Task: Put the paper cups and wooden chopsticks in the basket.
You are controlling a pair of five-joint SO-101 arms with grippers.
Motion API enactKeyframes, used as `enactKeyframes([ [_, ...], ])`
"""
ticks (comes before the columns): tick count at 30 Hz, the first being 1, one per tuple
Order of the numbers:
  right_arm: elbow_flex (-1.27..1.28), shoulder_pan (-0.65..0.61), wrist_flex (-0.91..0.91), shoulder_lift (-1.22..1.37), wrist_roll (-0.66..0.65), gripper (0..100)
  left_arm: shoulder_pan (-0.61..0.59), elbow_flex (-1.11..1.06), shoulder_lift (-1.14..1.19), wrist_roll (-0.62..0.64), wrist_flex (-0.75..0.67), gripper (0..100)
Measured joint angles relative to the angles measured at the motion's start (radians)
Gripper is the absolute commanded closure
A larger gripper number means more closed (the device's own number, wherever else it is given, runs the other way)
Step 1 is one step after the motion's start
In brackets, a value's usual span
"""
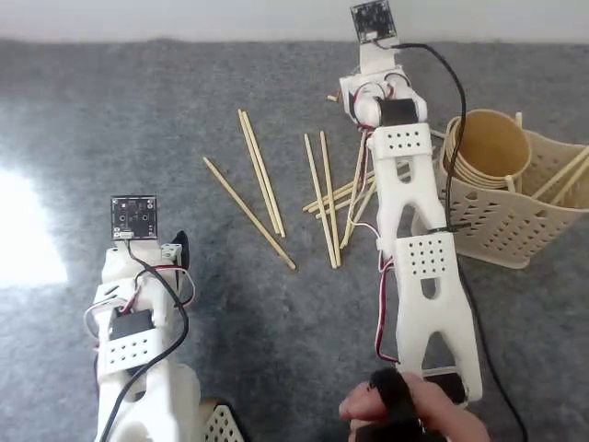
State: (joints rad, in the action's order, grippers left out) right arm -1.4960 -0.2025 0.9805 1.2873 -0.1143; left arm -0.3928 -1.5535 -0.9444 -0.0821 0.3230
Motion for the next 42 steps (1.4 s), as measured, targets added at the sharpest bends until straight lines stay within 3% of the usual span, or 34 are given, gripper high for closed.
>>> enactKeyframes([
  [8, -0.075, -0.002, -0.018, 0.003, -0.041, 84.3, 0.0, 0.0, 0.0, 0.0, 0.0, 79],
  [14, -0.117, 0.008, -0.166, 0.017, -0.057, 84.4, 0.0, 0.0, 0.0, 0.0, 0.0, 79],
  [21, 0.043, 0.012, -0.361, 0.098, -0.101, 84.5, 0.0, 0.0, 0.0, 0.0, 0.0, 79],
  [26, 0.098, 0.012, -0.397, 0.095, -0.183, 84.5, 0.0, 0.0, 0.0, 0.0, 0.0, 79],
  [32, 0.075, 0.032, -0.199, 0.071, -0.192, 84.4, 0.0, 0.0, 0.0, 0.0, 0.0, 79],
  [42, -0.155, 0.023, 0.356, 0.075, -0.195, 84.4, 0.0, 0.0, 0.0, -0.005, -0.015, 79],
])
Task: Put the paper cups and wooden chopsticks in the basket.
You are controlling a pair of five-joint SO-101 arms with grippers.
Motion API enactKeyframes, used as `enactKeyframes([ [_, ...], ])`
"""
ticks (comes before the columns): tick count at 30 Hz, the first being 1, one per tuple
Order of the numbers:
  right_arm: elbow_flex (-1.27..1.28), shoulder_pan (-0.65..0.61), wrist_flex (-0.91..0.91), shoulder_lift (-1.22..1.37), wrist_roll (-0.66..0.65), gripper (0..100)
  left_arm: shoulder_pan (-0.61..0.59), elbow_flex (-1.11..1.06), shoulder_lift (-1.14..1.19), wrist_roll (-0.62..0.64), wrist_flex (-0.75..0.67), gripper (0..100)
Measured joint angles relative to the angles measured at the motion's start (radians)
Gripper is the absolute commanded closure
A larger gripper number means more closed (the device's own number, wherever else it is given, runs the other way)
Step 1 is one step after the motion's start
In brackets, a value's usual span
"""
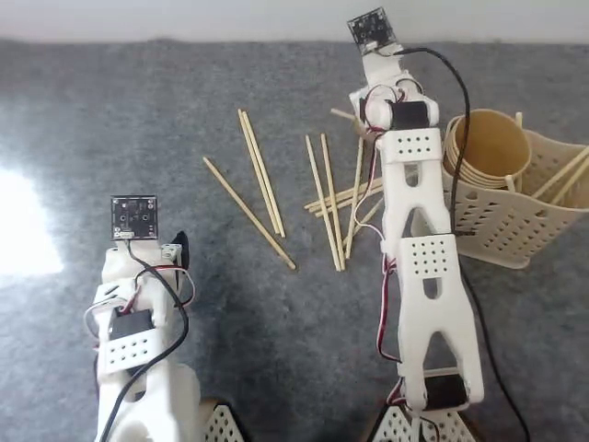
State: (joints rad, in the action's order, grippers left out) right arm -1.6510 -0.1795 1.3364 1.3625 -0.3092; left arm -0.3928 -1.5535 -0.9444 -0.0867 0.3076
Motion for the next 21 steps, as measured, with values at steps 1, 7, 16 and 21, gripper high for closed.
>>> enactKeyframes([
  [1, 0.0, -0.005, 0.064, 0.0, 0.0, 84.3, 0.0, 0.0, 0.0, 0.0, -0.006, 79],
  [7, 0.0, -0.026, 0.322, -0.066, -0.002, 84.2, 0.0, 0.0, 0.0, 0.0, -0.015, 79],
  [16, 0.0, -0.023, 0.416, -0.292, -0.002, 84.1, 0.0, 0.0, 0.0, 0.0, -0.015, 79],
  [21, 0.021, -0.041, 0.42, -0.354, -0.002, 84.1, 0.0, 0.0, 0.0, 0.0, -0.015, 79],
])
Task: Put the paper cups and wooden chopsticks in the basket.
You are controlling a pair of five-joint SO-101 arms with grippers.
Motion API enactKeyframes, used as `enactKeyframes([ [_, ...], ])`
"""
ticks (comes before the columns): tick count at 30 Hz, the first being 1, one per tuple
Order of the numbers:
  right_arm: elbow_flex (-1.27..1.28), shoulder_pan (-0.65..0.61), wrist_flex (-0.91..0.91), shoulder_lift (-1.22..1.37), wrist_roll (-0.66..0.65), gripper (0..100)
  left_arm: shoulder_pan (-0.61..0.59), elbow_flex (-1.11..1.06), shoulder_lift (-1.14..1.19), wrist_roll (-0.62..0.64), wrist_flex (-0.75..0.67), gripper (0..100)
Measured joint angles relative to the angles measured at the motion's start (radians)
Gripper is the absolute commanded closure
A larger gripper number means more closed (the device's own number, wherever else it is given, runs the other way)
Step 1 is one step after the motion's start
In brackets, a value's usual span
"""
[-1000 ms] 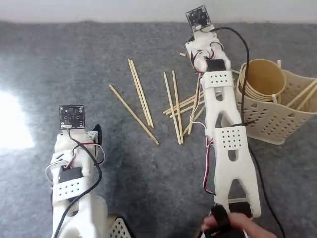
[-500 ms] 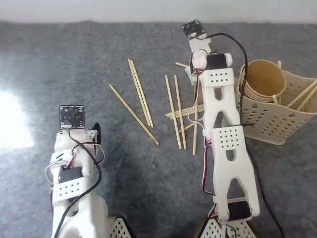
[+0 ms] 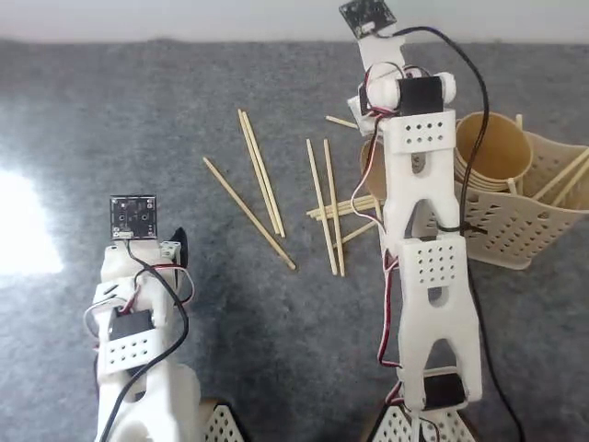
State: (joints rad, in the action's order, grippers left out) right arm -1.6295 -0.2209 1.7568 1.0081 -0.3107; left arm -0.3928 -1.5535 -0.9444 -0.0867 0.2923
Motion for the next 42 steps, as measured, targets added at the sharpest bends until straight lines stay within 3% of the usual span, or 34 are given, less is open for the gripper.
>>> enactKeyframes([
  [21, 0.493, 0.049, 0.0, -0.187, -0.049, 84.2, 0.0, 0.0, 0.0, 0.0, 0.0, 79],
  [34, 0.497, 0.083, -0.005, -0.13, -0.049, 84.4, 0.0, 0.0, 0.0, 0.0, 0.0, 79],
  [39, 0.43, 0.084, -0.005, -0.084, -0.049, 99.8, 0.0, 0.0, 0.0, 0.0, 0.0, 79],
  [42, 0.381, 0.087, -0.005, -0.078, -0.049, 98.9, 0.0, 0.0, 0.0, 0.0, 0.0, 79],
])
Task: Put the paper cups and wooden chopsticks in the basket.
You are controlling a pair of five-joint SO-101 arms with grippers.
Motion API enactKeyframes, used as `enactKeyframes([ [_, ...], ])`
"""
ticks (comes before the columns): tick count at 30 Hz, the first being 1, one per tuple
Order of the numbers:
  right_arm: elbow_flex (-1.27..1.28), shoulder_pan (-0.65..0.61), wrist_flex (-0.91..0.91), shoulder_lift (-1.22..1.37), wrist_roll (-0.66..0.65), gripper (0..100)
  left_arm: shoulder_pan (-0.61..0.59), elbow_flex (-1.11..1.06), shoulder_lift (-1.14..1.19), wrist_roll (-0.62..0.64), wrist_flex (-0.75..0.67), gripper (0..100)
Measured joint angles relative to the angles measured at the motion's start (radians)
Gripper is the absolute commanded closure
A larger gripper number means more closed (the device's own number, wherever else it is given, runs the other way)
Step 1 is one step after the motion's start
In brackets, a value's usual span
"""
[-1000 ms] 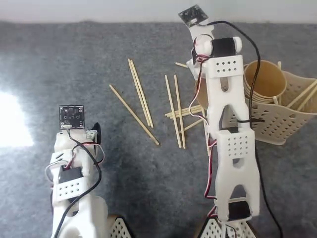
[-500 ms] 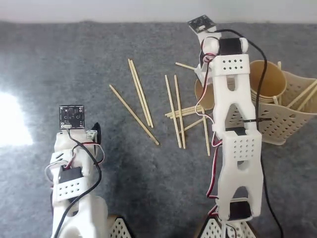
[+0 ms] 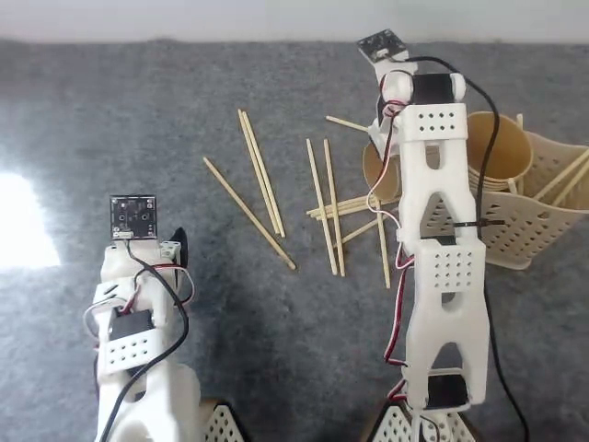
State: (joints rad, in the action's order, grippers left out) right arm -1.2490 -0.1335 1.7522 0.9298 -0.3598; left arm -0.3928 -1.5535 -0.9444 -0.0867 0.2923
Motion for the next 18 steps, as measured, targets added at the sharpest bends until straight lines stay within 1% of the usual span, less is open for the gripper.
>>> enactKeyframes([
  [9, -0.02, 0.005, 0.0, 0.02, 0.0, 99.1, 0.0, 0.0, 0.0, 0.0, 0.0, 79],
  [13, -0.032, 0.005, 0.0, 0.015, -0.037, 99.1, 0.0, 0.0, 0.0, 0.0, 0.0, 79],
  [18, -0.068, -0.011, 0.005, -0.037, -0.049, 99.2, 0.0, 0.0, 0.0, 0.0, 0.0, 79],
])
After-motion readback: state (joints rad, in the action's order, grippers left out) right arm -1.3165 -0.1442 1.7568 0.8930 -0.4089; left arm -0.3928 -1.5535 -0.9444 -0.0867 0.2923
